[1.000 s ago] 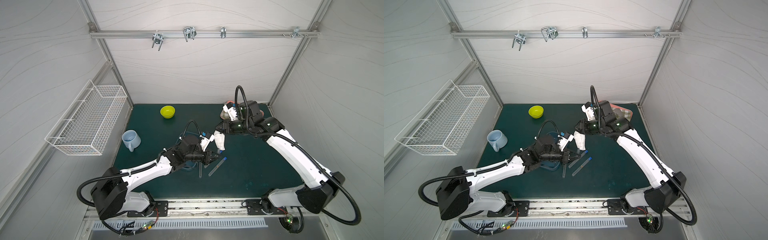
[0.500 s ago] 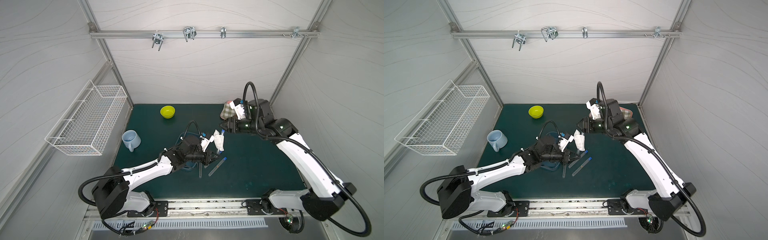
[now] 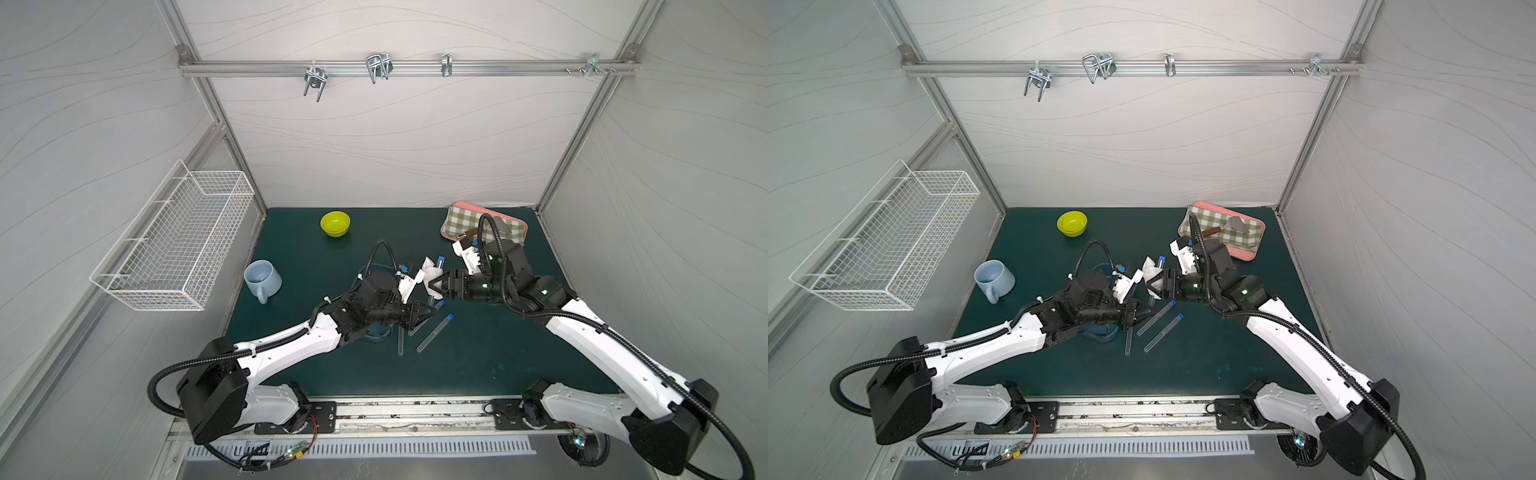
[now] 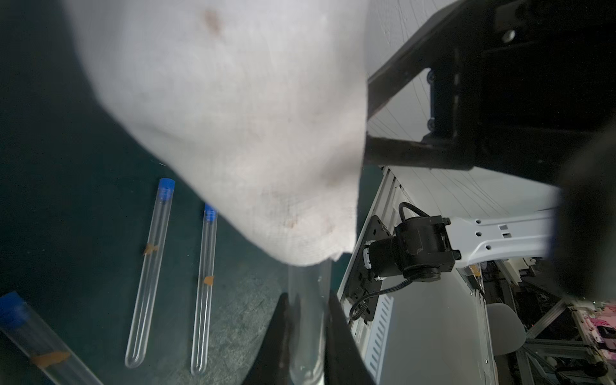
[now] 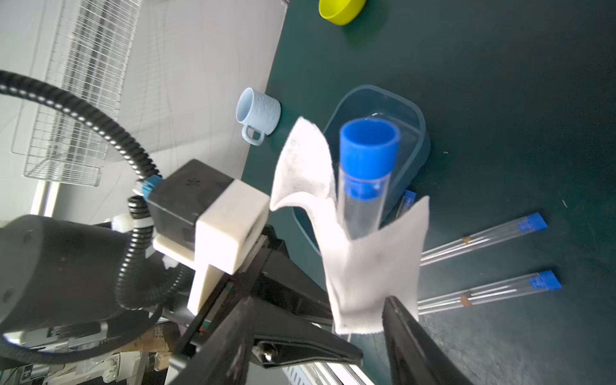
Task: Wipe the exteriors of test tubes
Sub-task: Wipe the dirt from the test tube.
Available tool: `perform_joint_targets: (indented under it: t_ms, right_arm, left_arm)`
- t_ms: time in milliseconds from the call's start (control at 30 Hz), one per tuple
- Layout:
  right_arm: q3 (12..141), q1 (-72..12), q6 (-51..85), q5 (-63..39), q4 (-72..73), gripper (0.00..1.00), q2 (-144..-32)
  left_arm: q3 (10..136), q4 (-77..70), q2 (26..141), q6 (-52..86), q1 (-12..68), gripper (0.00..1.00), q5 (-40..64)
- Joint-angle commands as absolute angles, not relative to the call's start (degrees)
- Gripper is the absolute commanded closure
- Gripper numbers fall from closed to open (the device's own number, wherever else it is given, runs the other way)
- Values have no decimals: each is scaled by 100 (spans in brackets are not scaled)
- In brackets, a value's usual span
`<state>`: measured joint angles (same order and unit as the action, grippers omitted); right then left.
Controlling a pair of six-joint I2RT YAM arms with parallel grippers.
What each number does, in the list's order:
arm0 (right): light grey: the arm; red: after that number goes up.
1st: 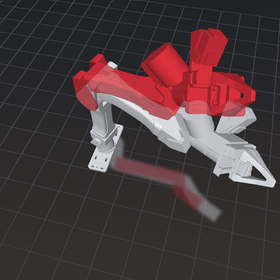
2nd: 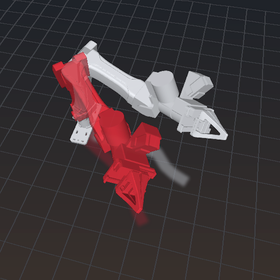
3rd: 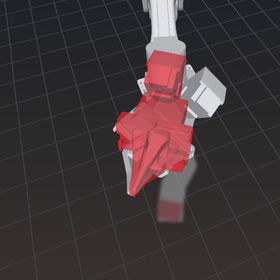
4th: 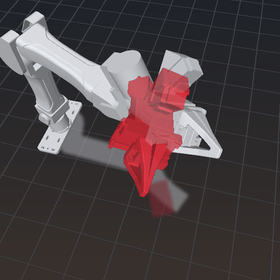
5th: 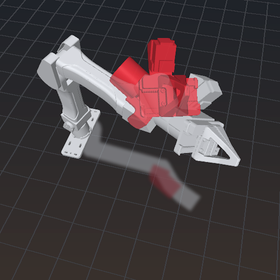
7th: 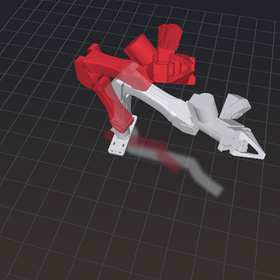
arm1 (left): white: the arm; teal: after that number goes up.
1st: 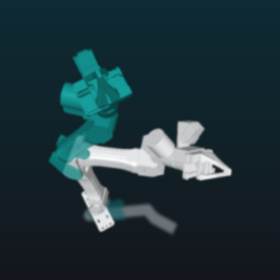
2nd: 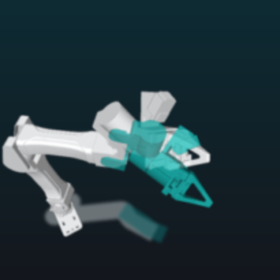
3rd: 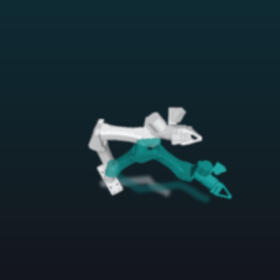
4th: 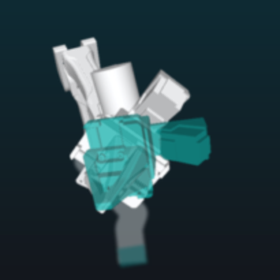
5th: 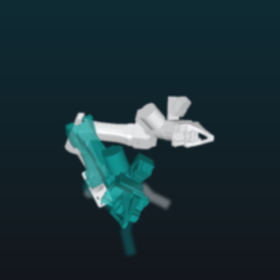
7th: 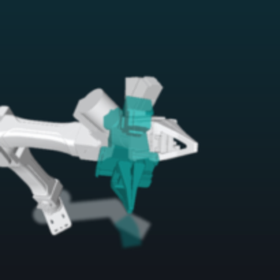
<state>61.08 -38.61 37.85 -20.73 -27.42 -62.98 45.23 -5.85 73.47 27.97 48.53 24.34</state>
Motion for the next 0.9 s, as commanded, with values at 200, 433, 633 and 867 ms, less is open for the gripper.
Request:
perform_joint_targets:
  t_ms: [200,433,633,867]
  right_arm:
    - [6127,-3972,4066,-1855,-2233,35,-6328]
    - [5985,-3968,4189,-1650,-1810,49,-6542]
    - [5903,-3975,4227,-1437,-1574,67,-6712]
    - [5624,-4050,4298,-1433,-1170,76,-6741]
  left_arm:
    - [4519,-661,7138,2732,4865,94,2259]
    - [4520,-659,7143,2742,4867,94,2285]
    - [4519,-653,7113,2771,4861,94,2329]
    - [4526,-638,7051,2826,4865,94,2377]
